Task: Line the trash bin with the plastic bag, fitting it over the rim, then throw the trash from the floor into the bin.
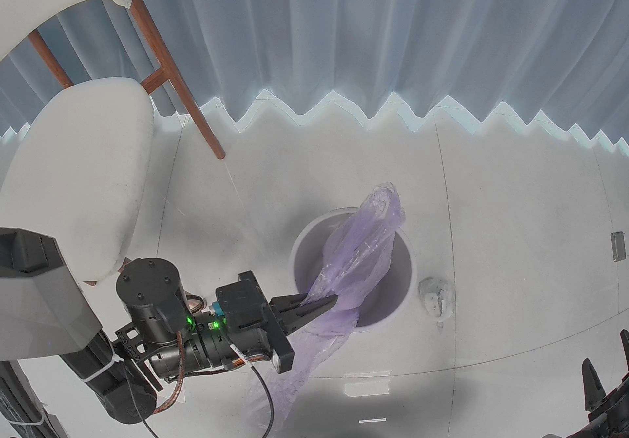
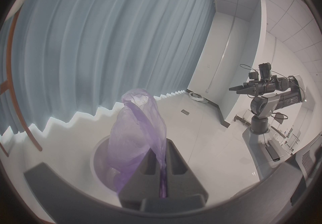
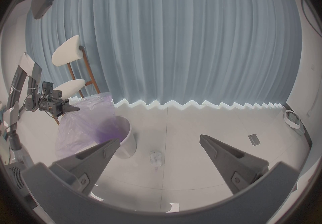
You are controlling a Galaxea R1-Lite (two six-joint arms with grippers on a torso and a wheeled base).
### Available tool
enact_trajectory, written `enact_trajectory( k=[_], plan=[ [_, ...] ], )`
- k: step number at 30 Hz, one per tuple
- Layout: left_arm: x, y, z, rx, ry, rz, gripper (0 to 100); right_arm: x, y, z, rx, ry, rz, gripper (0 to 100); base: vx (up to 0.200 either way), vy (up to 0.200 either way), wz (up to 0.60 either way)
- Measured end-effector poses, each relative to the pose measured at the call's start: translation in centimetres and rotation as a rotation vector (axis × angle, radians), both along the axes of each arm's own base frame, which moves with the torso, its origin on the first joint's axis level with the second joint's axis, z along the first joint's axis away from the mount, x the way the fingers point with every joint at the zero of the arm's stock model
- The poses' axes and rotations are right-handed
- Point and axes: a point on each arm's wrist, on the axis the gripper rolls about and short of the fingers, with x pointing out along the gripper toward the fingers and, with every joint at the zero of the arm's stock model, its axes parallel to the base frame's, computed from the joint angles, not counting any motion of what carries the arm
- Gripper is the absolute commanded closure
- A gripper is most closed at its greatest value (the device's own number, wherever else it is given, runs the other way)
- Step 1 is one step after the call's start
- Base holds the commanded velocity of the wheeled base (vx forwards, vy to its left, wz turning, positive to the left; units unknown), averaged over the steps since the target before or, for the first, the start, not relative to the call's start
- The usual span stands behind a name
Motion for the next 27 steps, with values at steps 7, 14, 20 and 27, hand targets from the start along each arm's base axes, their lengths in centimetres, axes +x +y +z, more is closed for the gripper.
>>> enact_trajectory(
  k=[7,14,20,27],
  plan=[
    [0.5,0.3,0.5,-0.014,-0.017,0.011,100,0.3,-0.1,0.0,-0.009,0.048,0.083,0,0.000,0.000,0.00],
    [2.3,-0.9,1.8,-0.100,-0.033,0.123,100,0.5,-0.3,0.0,0.004,0.075,0.211,0,0.000,0.000,0.00],
    [4.1,-2.1,2.3,-0.101,-0.010,0.154,100,0.5,-0.5,0.0,0.014,0.072,0.268,0,0.000,0.000,0.00],
    [5.8,-3.4,3.4,-0.059,-0.015,0.126,100,0.4,-0.6,0.0,0.024,0.057,0.286,0,0.000,0.000,0.00]
  ],
)
